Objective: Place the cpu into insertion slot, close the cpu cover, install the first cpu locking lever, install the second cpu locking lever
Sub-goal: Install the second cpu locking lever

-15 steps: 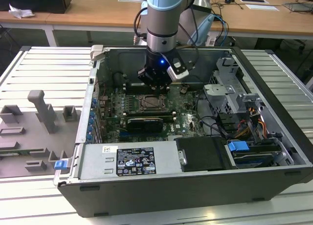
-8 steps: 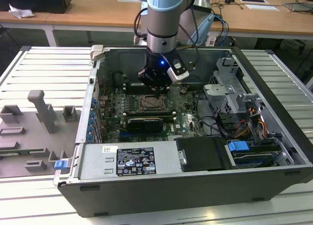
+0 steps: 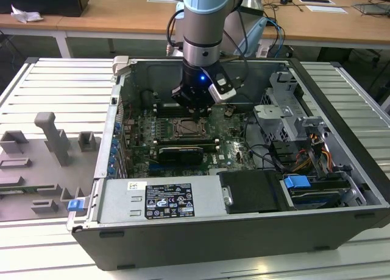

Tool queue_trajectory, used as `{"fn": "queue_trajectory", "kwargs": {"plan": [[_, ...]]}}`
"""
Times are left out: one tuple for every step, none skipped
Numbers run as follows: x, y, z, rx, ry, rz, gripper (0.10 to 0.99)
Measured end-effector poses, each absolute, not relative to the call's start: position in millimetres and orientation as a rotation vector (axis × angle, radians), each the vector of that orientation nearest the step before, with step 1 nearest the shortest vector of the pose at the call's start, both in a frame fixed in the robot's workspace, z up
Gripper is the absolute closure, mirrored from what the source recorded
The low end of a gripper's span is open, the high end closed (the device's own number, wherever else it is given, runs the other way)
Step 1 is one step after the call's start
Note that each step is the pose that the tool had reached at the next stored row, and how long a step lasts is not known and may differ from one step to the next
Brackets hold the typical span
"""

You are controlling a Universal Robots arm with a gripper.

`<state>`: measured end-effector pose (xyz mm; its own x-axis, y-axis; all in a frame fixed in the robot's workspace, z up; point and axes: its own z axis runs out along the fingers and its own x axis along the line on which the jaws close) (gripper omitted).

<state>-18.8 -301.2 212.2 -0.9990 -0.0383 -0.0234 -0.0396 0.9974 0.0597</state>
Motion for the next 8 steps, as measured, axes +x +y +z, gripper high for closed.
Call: {"fn": "queue_trajectory", "kwargs": {"plan": [[-18.8,-301.2,213.8,-0.061,3.117,0.094,0.98],[-18.8,-301.2,215.1,-0.061,3.117,0.094,0.98],[-18.8,-301.2,215.9,-0.061,3.117,0.094,0.98],[-18.8,-301.3,216.0,-0.061,3.117,0.094,0.98],[-18.7,-301.9,216.1,-0.061,3.117,0.094,0.98],[-18.7,-302.3,216.1,-0.061,3.117,0.093,0.98],[-18.8,-302.9,216.1,-0.061,3.117,0.094,0.98],[-18.8,-304.1,216.1,-0.061,3.117,0.094,0.98]]}}
